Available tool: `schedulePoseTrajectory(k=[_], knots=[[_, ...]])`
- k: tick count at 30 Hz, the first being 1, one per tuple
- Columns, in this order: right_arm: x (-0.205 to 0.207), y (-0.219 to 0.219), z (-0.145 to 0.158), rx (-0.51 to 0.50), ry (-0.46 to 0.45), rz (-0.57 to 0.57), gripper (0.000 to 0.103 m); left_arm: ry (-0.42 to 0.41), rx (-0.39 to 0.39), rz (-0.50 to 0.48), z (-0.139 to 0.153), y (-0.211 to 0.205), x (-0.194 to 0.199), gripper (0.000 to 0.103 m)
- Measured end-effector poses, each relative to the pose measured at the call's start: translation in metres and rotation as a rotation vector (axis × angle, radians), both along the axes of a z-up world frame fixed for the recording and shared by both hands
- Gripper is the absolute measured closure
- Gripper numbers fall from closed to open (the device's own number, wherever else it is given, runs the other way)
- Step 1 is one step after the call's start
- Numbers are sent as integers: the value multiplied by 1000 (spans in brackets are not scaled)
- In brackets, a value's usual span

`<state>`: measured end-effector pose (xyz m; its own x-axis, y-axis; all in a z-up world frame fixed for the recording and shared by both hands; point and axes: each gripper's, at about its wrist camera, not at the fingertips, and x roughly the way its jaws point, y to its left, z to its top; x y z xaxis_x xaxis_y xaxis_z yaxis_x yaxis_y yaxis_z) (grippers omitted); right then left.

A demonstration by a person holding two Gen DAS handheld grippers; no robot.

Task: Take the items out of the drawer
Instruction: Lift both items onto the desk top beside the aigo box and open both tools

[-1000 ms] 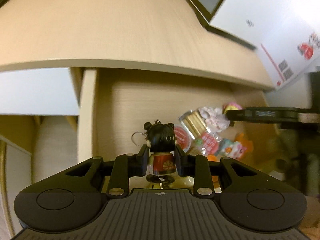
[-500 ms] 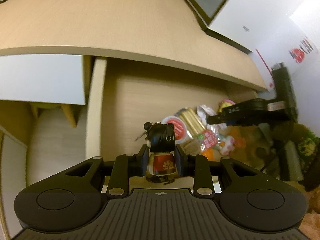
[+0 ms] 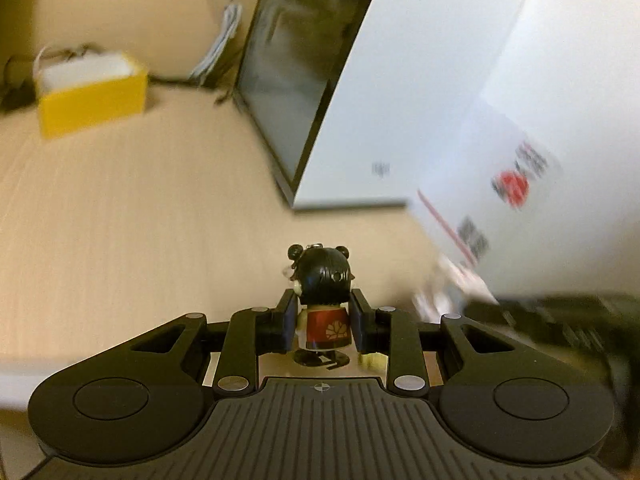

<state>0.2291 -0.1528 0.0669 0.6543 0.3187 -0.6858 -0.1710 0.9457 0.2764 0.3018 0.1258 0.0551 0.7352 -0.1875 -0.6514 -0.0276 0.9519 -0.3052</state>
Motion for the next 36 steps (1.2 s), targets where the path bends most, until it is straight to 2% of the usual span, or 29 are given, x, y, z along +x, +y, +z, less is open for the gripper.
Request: schedulePoseTrajectory(k=[3, 6, 10, 13, 16, 20, 22, 25, 27, 29, 33, 35, 36], knots=[[20, -1, 2, -21, -38, -8, 86, -15, 2, 33, -15, 3, 45, 72], [31, -11, -11, -29, -42, -23, 86, 26, -1, 48, -47, 4, 84, 72], [49, -12, -28, -62, -32, -38, 85, 92, 76, 43, -80, 1, 106, 70], [62, -18, -39, -77, -22, -67, 85, 74, 119, 43, -83, -1, 110, 71], [86, -10, -47, -86, -23, -77, 85, 18, 74, 83, -68, 9, 96, 71], [113, 0, -54, -90, -50, -49, 84, -78, 53, 136, -36, 25, 57, 71], [129, 7, -62, -109, -52, -36, 84, -84, 41, 166, -30, 33, 34, 71], [150, 15, -78, -118, -38, -22, 80, -44, 21, 201, -31, 42, -2, 71], [157, 20, -84, -129, -34, -12, 70, 0, 11, 220, -39, 47, -24, 71], [162, 26, -86, -152, -48, -5, 51, 43, -1, 237, -50, 50, -43, 71], [158, 28, -79, -146, -82, -3, 40, 135, -32, 253, -74, 53, -72, 74], [149, 26, -70, -105, -96, -4, 24, 153, -41, 248, -82, 51, -80, 75], [144, 24, -66, -79, -96, -2, 20, 155, -42, 240, -83, 50, -84, 75]])
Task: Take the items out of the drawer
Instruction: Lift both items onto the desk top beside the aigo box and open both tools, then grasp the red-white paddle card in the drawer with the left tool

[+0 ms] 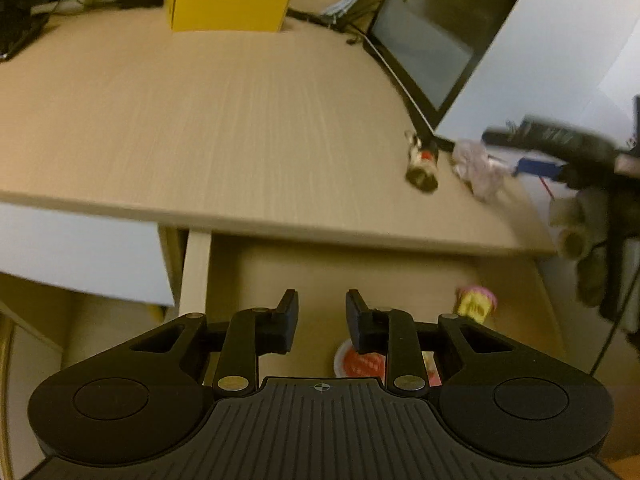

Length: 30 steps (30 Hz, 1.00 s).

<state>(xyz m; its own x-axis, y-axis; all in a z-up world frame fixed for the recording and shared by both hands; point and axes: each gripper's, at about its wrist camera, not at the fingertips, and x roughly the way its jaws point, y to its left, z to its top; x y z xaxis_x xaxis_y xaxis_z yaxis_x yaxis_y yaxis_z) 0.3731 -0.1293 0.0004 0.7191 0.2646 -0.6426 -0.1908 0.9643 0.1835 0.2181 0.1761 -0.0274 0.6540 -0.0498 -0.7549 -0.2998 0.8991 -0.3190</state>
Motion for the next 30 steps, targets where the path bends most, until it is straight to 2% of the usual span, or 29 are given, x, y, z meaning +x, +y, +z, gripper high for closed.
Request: schedulePoseTrajectory(k=[2, 7, 10, 12, 13, 15, 19, 25, 27, 30], knots=[[-13, -6, 7, 73, 8, 10, 13, 4, -6, -13, -3, -3, -3, 75], [-51, -22, 8, 259, 71, 39, 10, 20, 10, -85, -8, -19, -1, 75], [-76, -33, -2, 382, 154, 49, 9, 46, 34, -145, -12, -33, 1, 75], [-89, -36, -11, 420, 212, 49, 9, 69, 46, -175, -16, -41, 1, 75], [-96, -36, -16, 413, 247, 50, 9, 76, 47, -181, -19, -43, 0, 75], [-108, -32, -25, 333, 291, 36, 9, 86, 48, -187, -23, -47, 1, 75], [-126, -22, -35, 138, 305, 0, 9, 116, 55, -204, -31, -49, 3, 74], [-143, -20, -46, 37, 264, -83, 9, 240, 126, -254, -48, -51, 12, 74], [-145, -18, -47, -15, 244, -61, 9, 256, 123, -289, -51, -53, 15, 74], [-145, -25, -50, 20, 260, -82, 9, 298, 113, -354, -56, -57, 23, 74]])
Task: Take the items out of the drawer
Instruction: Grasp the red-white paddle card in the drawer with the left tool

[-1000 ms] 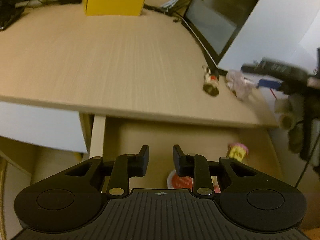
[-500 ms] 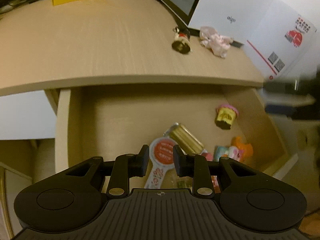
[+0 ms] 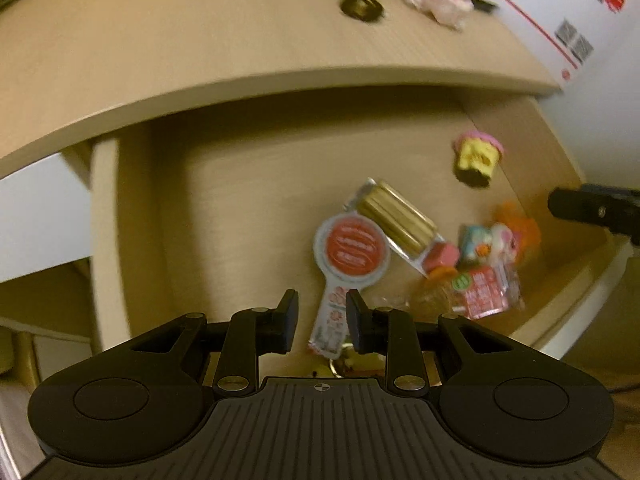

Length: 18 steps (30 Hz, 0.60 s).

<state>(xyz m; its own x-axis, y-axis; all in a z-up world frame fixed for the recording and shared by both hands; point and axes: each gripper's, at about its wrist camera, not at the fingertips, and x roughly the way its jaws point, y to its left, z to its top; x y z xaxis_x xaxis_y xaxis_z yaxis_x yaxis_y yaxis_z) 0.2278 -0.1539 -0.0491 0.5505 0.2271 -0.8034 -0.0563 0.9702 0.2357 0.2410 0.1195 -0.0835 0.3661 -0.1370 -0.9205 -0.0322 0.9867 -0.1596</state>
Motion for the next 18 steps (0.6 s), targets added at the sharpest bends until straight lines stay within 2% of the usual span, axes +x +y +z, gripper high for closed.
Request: schedulePoseTrajectory(k=[10, 12, 13, 15, 18], knots=[[0, -10, -6, 13, 14, -2, 9, 160, 118, -183, -36, -30, 42, 74], [-1, -10, -7, 15, 15, 1, 9, 172, 114, -201, -42, -33, 47, 74], [-1, -10, -7, 17, 15, 1, 9, 179, 103, -205, -45, -35, 50, 69], [-2, -11, -8, 18, 15, -2, 9, 197, 101, -218, -51, -40, 55, 72], [-4, -11, -8, -2, -12, -4, 9, 183, 123, -250, -53, -47, 60, 70]])
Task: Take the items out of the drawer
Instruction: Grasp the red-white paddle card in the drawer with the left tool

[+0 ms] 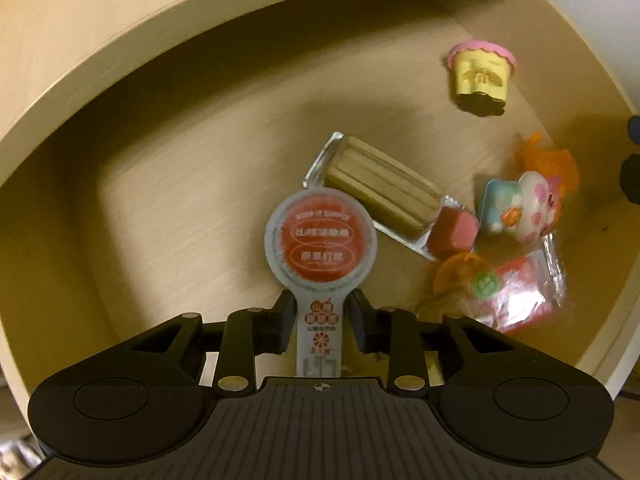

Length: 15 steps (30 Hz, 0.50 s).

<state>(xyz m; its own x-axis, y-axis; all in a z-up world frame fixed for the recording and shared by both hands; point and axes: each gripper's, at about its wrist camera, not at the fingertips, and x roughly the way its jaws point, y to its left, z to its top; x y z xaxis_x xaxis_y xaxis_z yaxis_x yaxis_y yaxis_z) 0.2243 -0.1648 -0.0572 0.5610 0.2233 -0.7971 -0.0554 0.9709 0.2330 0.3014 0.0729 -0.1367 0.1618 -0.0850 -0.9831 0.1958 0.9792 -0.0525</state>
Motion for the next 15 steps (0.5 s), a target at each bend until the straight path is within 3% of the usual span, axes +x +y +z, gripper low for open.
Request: schedulePoseTrajectory(k=[5, 10, 12, 15], knots=[[-6, 9, 5, -119, -94, 70, 9, -25, -35, 24, -1, 4, 8, 75], [2, 12, 12, -258, -101, 89, 9, -40, -129, 93, 3, 24, 2, 76], [8, 7, 15, -241, -81, 82, 9, -78, -152, 117, 14, 33, -7, 76], [23, 1, 14, -73, 27, 90, 9, -141, -173, 160, 34, 46, -26, 77]])
